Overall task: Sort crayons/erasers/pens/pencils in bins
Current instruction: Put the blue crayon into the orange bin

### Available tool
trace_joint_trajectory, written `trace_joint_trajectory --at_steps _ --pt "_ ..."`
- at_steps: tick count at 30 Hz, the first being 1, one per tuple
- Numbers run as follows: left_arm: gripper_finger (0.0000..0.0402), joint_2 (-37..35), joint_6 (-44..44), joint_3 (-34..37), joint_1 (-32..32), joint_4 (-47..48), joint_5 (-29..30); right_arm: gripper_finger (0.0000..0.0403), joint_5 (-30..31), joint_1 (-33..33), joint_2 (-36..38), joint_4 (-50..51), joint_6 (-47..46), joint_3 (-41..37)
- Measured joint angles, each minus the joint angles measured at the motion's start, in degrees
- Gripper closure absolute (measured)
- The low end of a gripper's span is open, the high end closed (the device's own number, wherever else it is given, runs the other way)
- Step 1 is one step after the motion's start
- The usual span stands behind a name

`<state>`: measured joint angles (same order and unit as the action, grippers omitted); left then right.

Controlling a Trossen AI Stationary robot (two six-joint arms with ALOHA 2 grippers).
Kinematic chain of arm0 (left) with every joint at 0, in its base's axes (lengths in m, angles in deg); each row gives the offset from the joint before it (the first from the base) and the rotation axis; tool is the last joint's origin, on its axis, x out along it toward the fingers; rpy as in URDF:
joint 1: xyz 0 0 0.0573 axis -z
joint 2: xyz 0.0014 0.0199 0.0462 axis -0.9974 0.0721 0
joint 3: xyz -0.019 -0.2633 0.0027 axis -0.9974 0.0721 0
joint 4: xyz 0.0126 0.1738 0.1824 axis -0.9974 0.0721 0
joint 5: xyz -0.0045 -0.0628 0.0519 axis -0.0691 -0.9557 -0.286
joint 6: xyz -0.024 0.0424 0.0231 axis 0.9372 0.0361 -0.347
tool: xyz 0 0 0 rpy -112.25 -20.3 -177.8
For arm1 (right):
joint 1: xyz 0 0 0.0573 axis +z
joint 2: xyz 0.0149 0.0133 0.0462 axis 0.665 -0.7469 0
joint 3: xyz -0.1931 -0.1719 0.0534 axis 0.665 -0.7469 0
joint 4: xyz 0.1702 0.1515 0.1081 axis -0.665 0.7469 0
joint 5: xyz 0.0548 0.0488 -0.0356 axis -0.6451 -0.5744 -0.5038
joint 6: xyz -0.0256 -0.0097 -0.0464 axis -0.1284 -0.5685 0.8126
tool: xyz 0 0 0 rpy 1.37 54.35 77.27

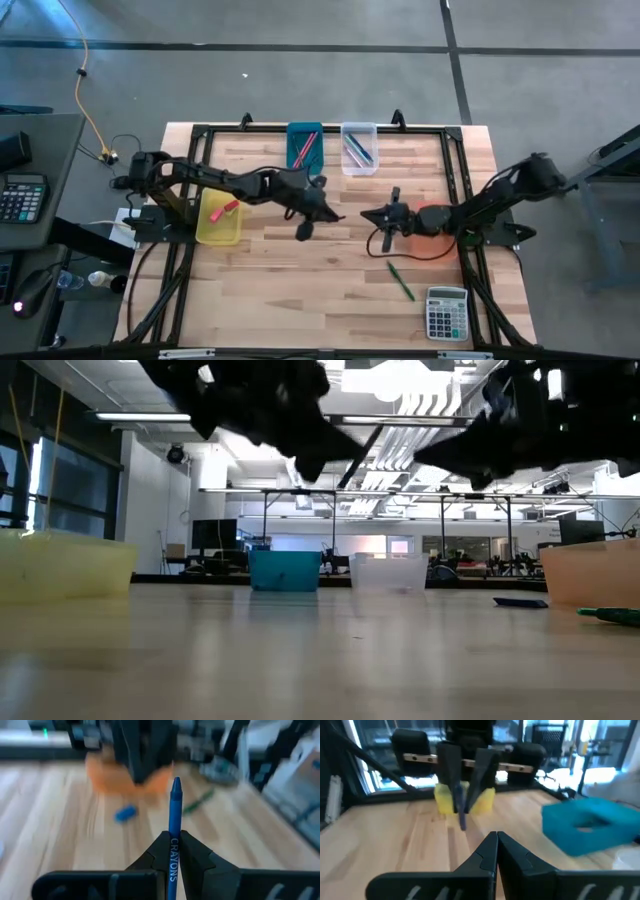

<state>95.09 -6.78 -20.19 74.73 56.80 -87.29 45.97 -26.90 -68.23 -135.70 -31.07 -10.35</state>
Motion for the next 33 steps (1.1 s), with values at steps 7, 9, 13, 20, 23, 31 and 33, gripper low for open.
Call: trace_joint_trajectory --at_steps 7,9,13,20,23,31,33 --pt "0.0387 0.05 4.64 0.02 2.35 -15.43 0.51 0.0389 0.23 1.82 -0.40 -1.63 4.08 4.82" --pt "0.0387 0.11 5.19 0.02 2.86 -18.20 0.68 0.0369 0.25 2.22 -0.40 -1.55 5.32 6.37" --pt "0.0387 0.11 5.16 0.02 3.56 -20.08 3.18 0.0312 0.20 3.17 -0.40 -1.57 8.32 9.20" --pt "0.0387 0.11 5.14 0.02 3.65 -20.51 4.17 0.0241 0.18 4.15 -0.40 -1.58 8.76 11.88" --pt "0.0387 0.11 5.14 0.02 3.75 -20.84 4.17 0.0231 0.16 4.14 -0.40 -1.52 8.74 12.48" --pt "0.0387 0.15 4.66 0.02 4.11 -22.12 4.15 0.0250 0.14 3.51 -0.38 -1.36 8.74 14.56" --pt "0.0387 0.15 4.66 0.02 4.09 -22.12 4.16 0.0265 0.02 3.05 -0.38 -1.08 8.74 15.06"
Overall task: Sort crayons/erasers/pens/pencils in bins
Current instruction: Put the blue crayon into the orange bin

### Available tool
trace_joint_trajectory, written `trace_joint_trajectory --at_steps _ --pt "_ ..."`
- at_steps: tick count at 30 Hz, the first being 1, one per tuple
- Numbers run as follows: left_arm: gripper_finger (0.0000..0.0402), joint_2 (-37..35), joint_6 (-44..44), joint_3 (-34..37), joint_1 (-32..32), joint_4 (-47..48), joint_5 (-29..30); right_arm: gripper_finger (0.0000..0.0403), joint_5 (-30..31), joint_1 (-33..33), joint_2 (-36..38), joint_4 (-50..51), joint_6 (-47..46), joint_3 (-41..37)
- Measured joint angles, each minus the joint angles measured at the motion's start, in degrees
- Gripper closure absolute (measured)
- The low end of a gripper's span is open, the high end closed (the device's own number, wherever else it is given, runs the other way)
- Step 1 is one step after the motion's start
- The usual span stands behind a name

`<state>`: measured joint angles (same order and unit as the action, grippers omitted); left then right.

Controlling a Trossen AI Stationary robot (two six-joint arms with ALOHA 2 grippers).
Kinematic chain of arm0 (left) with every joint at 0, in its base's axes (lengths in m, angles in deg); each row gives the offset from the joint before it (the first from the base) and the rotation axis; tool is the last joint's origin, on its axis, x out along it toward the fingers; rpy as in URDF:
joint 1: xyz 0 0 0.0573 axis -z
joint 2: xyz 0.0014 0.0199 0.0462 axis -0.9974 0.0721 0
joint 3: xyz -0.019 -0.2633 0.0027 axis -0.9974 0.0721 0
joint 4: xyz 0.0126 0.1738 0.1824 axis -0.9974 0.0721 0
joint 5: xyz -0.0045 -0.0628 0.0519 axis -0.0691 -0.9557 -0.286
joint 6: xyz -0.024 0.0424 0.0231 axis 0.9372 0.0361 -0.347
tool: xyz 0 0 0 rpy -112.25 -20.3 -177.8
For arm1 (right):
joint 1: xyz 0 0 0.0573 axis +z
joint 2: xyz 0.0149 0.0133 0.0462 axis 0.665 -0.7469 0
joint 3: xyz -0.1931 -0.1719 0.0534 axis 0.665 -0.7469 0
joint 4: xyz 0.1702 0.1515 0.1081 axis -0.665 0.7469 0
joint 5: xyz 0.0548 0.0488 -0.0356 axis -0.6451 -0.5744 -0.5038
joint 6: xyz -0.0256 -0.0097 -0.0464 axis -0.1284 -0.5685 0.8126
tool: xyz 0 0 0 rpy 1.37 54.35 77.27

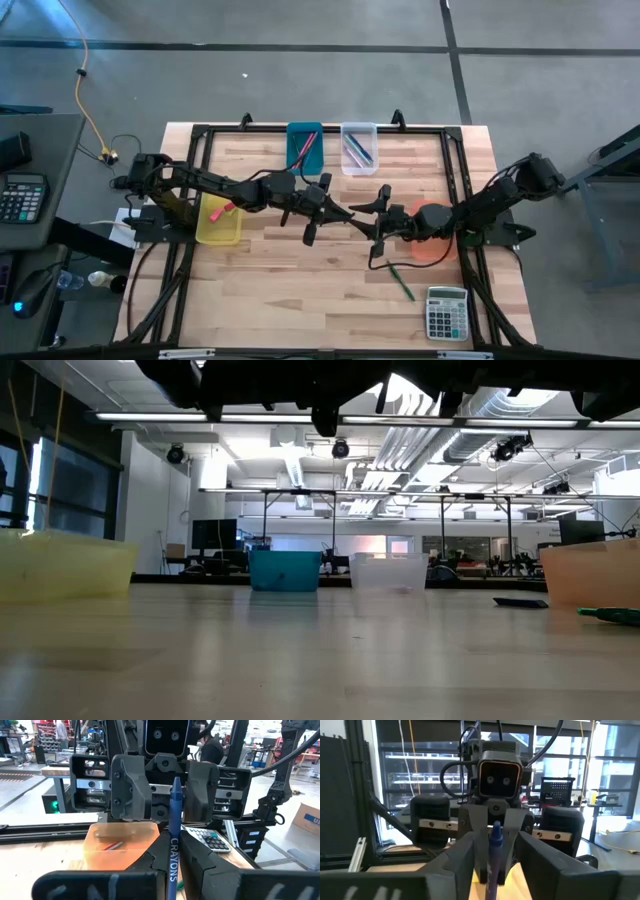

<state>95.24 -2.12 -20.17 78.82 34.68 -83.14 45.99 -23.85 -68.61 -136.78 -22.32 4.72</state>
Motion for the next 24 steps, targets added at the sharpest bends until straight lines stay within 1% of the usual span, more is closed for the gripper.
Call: trace_joint_trajectory --at_steps 4,11,13,16,21,24 --pt "0.0387 0.00 0.00 0.00 0.00 -0.15 0.12 0.0305 -0.03 -0.66 0.00 0.12 -0.14 0.41" --pt "0.0387 0.02 -0.16 0.00 -0.02 -1.09 1.50 0.0389 0.18 -0.58 0.00 0.32 -0.16 0.41" --pt "0.0383 0.02 -0.07 0.00 -0.02 -1.05 1.79 0.0393 0.29 -0.58 0.02 0.32 -0.16 0.41" --pt "0.0370 0.02 -0.07 0.00 -0.02 -0.91 2.16 0.0382 0.21 -0.58 0.02 0.47 -0.09 0.41" --pt "0.0332 -0.05 -0.93 0.00 -0.02 -0.74 2.21 0.0381 0.12 -0.60 0.52 -0.35 1.44 0.41" --pt "0.0306 -0.44 -1.07 0.00 -0.02 -0.33 2.20 0.0389 0.20 -0.59 3.53 0.30 4.27 0.41"
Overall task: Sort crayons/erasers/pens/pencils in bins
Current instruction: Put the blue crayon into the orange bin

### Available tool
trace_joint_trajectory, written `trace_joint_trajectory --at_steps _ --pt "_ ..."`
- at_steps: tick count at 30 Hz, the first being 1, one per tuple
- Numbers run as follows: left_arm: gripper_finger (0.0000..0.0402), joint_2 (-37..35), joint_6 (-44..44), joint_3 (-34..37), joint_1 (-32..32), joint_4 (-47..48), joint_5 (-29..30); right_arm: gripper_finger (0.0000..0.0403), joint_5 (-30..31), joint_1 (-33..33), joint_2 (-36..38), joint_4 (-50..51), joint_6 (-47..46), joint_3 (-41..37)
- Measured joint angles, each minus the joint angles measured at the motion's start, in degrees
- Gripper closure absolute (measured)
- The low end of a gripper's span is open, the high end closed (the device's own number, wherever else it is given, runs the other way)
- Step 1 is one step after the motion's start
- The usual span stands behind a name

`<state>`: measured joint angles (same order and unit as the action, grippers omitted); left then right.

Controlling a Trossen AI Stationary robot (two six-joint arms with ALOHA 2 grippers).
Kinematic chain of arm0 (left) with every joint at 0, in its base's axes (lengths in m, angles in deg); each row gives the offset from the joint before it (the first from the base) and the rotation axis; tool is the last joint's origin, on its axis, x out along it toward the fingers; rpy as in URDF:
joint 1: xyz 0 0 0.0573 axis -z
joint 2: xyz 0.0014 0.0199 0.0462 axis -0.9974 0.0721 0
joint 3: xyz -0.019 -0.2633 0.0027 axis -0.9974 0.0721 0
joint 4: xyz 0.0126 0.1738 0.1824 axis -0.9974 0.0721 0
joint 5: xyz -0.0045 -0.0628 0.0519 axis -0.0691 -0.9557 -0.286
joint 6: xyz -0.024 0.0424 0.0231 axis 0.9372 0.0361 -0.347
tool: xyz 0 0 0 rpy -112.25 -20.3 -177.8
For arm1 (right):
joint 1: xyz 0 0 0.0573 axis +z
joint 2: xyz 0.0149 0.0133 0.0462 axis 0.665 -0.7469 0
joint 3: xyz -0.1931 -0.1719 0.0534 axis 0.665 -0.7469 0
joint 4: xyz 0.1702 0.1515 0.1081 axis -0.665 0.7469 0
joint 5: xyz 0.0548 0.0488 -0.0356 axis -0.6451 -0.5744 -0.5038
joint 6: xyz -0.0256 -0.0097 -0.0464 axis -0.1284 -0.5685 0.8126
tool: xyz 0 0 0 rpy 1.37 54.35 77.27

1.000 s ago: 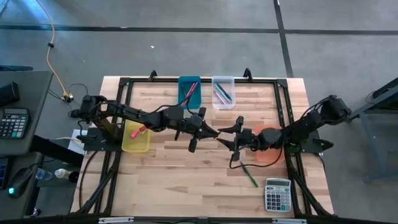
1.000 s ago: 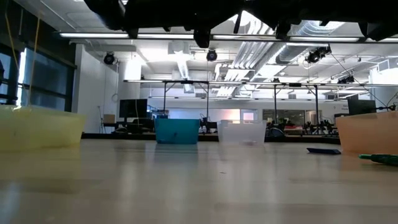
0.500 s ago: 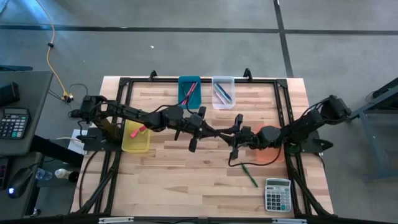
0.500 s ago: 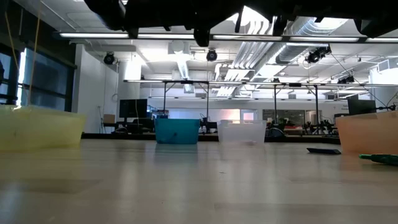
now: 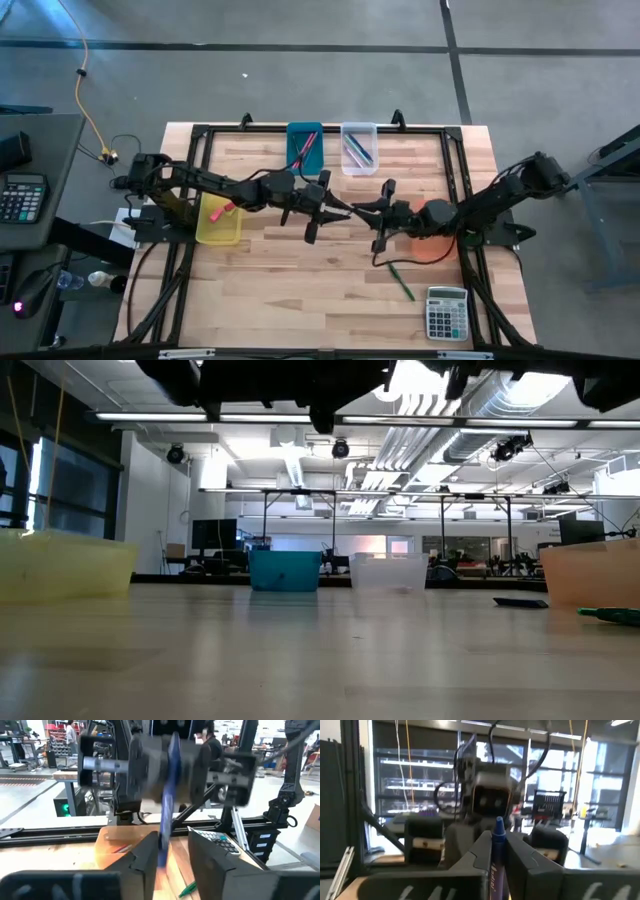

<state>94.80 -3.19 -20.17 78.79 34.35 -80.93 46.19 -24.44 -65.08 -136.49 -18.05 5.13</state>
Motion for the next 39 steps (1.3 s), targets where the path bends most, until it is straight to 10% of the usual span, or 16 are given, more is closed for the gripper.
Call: trace_joint_trajectory --at_steps 8,18,29,39 --pt "0.0259 -4.30 -4.73 -0.02 0.38 9.63 0.88 0.0392 12.73 3.52 19.68 24.55 0.02 0.02" --pt "0.0280 -2.52 -8.48 2.68 1.16 12.74 7.52 0.0392 21.05 8.86 37.65 78.13 -39.74 0.02" --pt "0.0357 -1.84 -5.99 16.89 1.09 -13.87 10.35 0.0392 10.13 9.41 37.43 108.52 -68.62 0.00" --pt "0.0389 -1.92 -5.99 18.91 1.27 -17.19 10.29 0.0392 -3.63 9.41 37.36 121.81 -79.38 0.00"
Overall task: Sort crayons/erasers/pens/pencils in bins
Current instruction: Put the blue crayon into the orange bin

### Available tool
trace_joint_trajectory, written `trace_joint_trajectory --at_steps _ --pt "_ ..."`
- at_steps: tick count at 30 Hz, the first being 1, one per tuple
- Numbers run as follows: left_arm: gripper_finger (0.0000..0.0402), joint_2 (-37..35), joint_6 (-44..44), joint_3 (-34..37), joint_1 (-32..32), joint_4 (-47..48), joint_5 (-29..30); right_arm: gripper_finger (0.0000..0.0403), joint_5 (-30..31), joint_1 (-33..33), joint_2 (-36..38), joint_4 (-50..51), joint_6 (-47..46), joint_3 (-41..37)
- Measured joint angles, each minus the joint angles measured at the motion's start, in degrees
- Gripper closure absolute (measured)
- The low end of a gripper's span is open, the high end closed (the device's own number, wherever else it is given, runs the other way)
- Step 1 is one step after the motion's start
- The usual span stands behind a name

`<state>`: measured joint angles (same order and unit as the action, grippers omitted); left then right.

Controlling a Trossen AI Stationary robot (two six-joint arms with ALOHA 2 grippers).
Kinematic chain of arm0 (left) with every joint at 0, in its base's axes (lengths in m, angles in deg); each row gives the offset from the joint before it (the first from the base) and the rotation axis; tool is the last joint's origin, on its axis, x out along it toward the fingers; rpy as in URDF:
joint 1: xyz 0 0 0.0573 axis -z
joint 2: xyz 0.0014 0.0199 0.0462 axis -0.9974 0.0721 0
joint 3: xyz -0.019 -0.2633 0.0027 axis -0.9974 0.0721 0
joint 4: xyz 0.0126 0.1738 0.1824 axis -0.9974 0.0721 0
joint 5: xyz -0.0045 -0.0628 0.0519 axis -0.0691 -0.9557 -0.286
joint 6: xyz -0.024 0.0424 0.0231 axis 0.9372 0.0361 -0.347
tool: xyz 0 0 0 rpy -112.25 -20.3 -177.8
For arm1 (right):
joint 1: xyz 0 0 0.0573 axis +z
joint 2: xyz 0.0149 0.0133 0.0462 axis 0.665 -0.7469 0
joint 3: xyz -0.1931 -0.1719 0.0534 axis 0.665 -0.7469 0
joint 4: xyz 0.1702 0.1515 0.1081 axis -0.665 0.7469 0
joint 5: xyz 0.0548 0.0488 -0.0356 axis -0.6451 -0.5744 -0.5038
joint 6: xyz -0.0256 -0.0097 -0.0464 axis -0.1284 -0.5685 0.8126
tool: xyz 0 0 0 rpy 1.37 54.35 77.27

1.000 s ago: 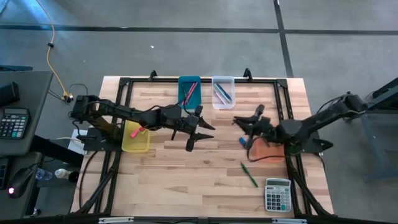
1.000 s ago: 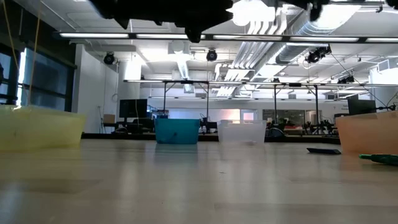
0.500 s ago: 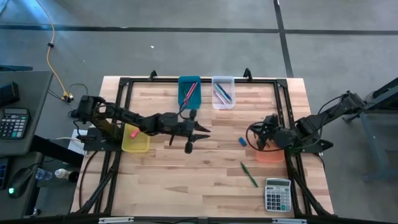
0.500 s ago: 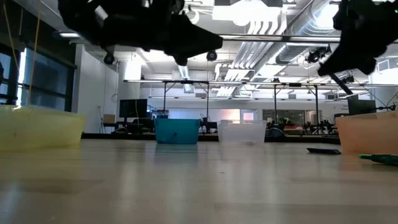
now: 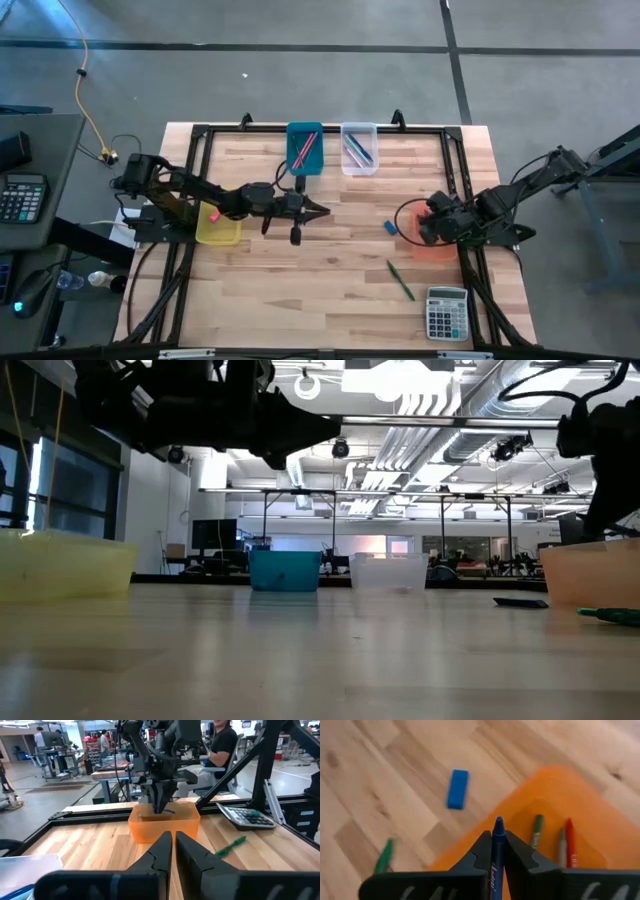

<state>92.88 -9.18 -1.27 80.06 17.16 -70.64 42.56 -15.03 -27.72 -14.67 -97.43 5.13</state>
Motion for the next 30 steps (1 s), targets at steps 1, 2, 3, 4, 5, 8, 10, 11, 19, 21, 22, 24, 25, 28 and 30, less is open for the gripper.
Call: trace_joint_trajectory --at_steps 1,2,3,4,5,8,10,11,19,21,22,24,25,28,30 --pt "0.0391 0.00 0.00 0.00 0.00 0.00 0.00 0.0392 -0.71 0.00 -0.02 -0.81 0.00 0.00" --pt "0.0392 0.02 0.00 0.00 0.01 0.00 0.00 0.0392 -1.23 -0.02 -0.02 -1.01 0.02 0.02" --pt "0.0393 0.01 0.00 0.00 0.02 0.01 0.00 0.0392 -1.53 -0.02 -0.14 -0.76 -0.02 0.02" --pt "0.0394 0.01 -0.02 0.00 -0.03 0.13 0.01 0.0392 -1.58 -0.02 -0.38 -0.75 -0.15 0.02" --pt "0.0394 0.01 -0.25 0.00 -0.18 0.38 0.07 0.0392 -1.56 -0.02 -0.59 -0.81 -0.16 0.02" --pt "0.0394 0.50 -1.79 -0.02 -0.53 1.21 1.09 0.0392 -1.60 -0.52 -1.92 -0.80 -0.39 0.02" --pt "0.0394 0.59 -1.68 0.00 -1.05 1.23 1.29 0.0392 -1.89 -1.85 -3.31 -0.80 -0.23 0.02" --pt "0.0394 0.57 -1.38 -0.02 -1.33 0.80 1.30 0.0392 -2.17 -2.87 -4.18 -0.79 0.09 0.02" --pt "0.0394 0.55 0.29 -0.02 -4.00 0.18 1.29 0.0392 -8.36 -13.57 -10.71 -0.31 5.62 0.02" --pt "0.0394 0.55 0.63 -0.02 -4.80 -0.11 1.29 0.0392 -9.45 -16.06 -11.94 -0.19 7.01 0.02" --pt "0.0394 0.55 0.63 -0.02 -5.18 -0.07 1.29 0.0392 -9.82 -17.23 -12.58 -0.08 7.75 0.02" --pt "0.0394 0.55 0.50 -0.02 -5.90 -0.03 1.20 0.0391 -10.92 -19.42 -13.61 0.14 9.29 0.02" --pt "0.0394 0.55 0.25 -0.02 -6.25 -0.02 1.05 0.0390 -11.36 -20.28 -14.23 0.10 10.15 0.02" --pt "0.0394 0.55 0.02 -0.02 -7.08 0.06 0.99 0.0378 -12.33 -22.11 -15.70 0.08 13.16 0.02" --pt "0.0394 0.55 0.03 -0.02 -7.40 0.15 0.88 0.0362 -12.36 -22.90 -16.42 0.27 14.56 0.02"
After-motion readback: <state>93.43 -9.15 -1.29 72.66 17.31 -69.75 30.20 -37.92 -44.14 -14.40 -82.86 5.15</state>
